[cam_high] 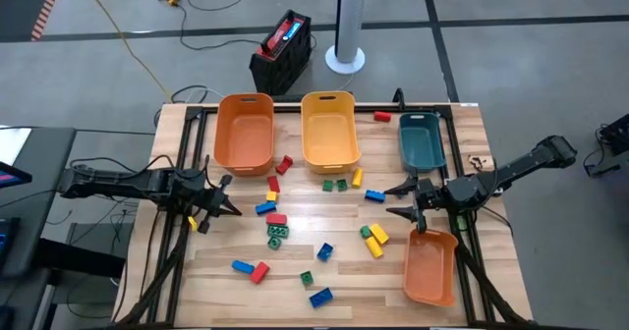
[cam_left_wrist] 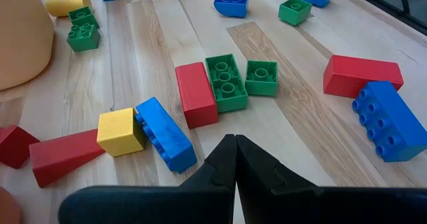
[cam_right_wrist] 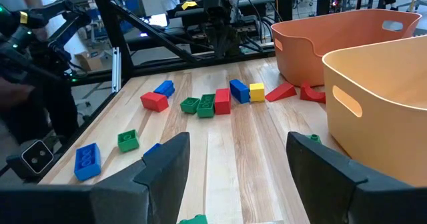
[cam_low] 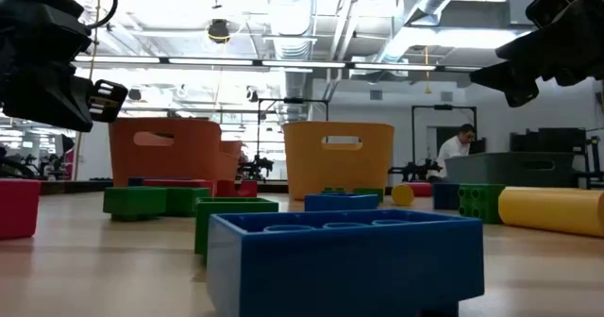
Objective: Sort blocks
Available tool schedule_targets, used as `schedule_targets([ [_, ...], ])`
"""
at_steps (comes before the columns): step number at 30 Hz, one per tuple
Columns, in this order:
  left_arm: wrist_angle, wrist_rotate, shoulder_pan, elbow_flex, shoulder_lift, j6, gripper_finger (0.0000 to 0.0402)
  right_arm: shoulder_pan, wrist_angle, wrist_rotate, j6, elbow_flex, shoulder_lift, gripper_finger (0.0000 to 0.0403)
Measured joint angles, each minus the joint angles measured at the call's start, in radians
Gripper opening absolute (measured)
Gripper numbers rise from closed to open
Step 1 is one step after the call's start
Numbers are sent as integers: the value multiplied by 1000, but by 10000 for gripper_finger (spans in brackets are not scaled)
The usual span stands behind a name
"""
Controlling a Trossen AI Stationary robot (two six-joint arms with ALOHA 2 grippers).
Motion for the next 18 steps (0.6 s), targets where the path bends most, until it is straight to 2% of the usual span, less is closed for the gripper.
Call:
schedule_targets([
  [15,0,0,0,0,0,0,0,0,0,0,0,0,0,262],
  [18,0,0,0,0,0,38,0,0,0,0,0,0,0,262],
])
